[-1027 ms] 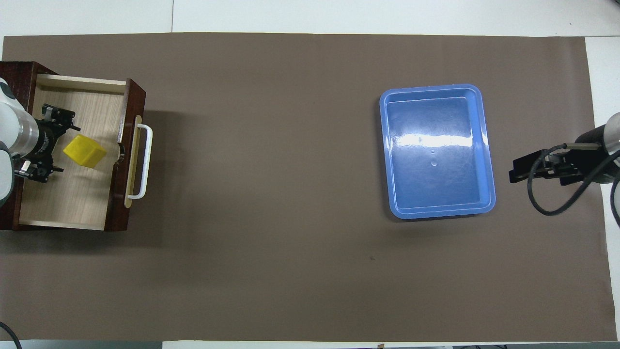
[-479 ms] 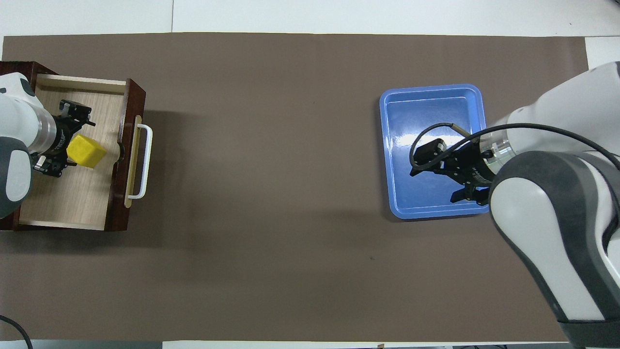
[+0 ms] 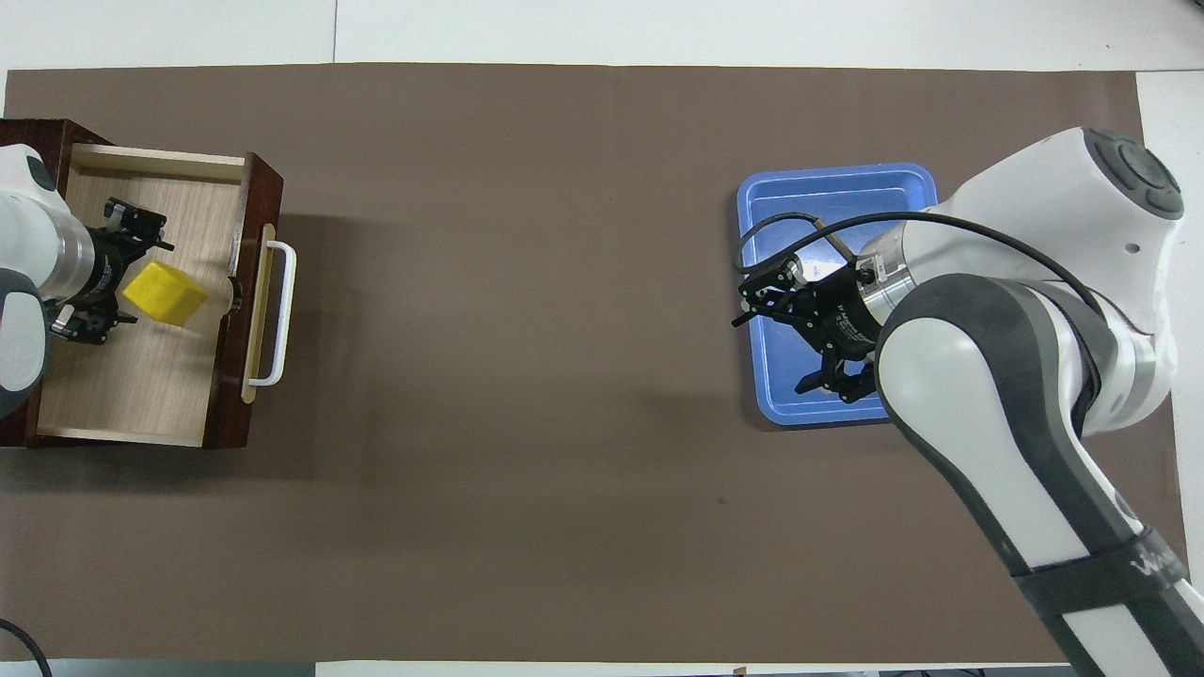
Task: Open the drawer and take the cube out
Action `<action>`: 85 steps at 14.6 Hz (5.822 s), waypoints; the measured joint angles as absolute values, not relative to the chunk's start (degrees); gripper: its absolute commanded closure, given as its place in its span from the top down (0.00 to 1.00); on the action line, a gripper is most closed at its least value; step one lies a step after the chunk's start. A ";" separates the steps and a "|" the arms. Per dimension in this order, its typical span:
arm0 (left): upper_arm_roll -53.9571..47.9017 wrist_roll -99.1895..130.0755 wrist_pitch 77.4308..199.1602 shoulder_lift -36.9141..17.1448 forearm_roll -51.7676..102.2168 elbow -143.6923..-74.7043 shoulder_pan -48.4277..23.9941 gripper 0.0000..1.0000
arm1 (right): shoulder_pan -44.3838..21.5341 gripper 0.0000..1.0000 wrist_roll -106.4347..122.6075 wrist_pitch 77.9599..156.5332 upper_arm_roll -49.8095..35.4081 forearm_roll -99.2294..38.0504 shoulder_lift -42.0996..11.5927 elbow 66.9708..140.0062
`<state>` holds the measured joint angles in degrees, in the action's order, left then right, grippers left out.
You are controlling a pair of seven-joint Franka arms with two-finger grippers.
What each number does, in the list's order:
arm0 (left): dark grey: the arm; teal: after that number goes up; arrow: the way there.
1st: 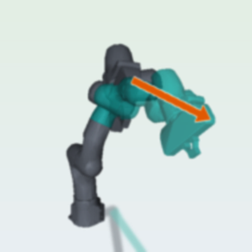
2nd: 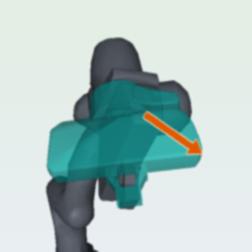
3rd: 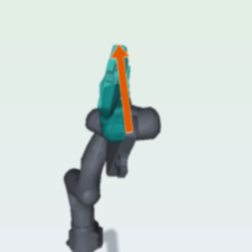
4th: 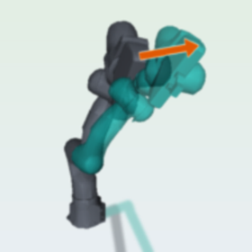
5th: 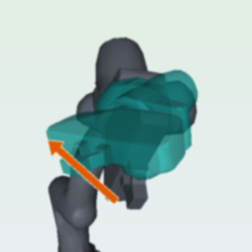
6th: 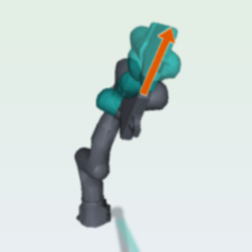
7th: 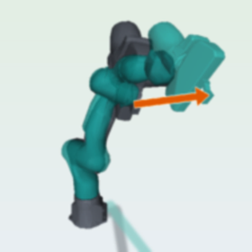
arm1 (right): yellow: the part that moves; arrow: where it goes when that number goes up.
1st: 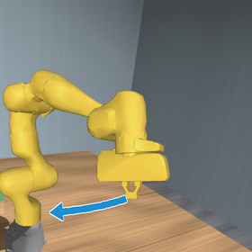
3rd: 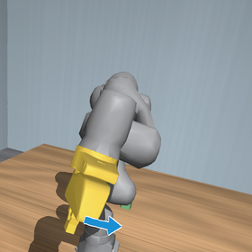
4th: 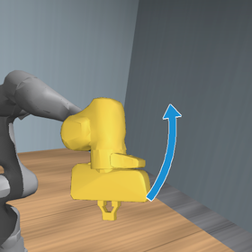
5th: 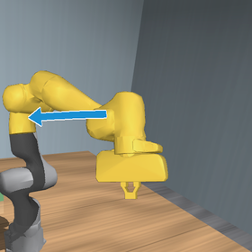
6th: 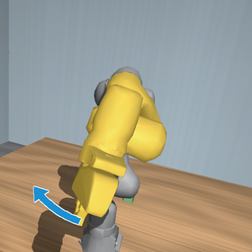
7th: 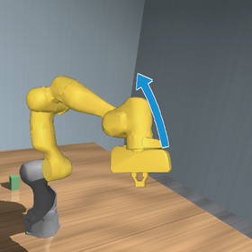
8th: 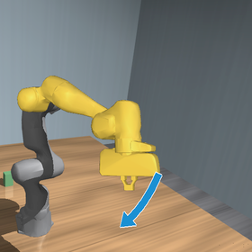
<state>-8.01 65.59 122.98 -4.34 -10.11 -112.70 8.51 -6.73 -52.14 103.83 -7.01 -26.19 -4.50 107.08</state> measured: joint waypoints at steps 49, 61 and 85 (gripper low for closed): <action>-9.54 139.53 114.61 -6.10 -1.20 -105.52 -26.87 0.00 | -23.70 0.00 -80.77 121.74 -6.83 -51.30 -22.55 97.95; -7.65 119.03 113.93 -5.93 -3.88 -106.94 -16.81 1.00 | -19.63 0.00 -80.86 120.14 -5.68 -51.18 -22.62 96.07; -7.51 75.02 119.60 -5.08 -7.25 -109.31 12.96 1.00 | 8.59 0.00 -50.93 117.27 -6.10 -45.69 -17.39 121.53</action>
<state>-7.51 75.02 119.60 -5.08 -7.25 -109.31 12.96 8.59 -50.93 117.27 -6.10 -45.69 -17.39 121.53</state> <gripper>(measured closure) 0.000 0.441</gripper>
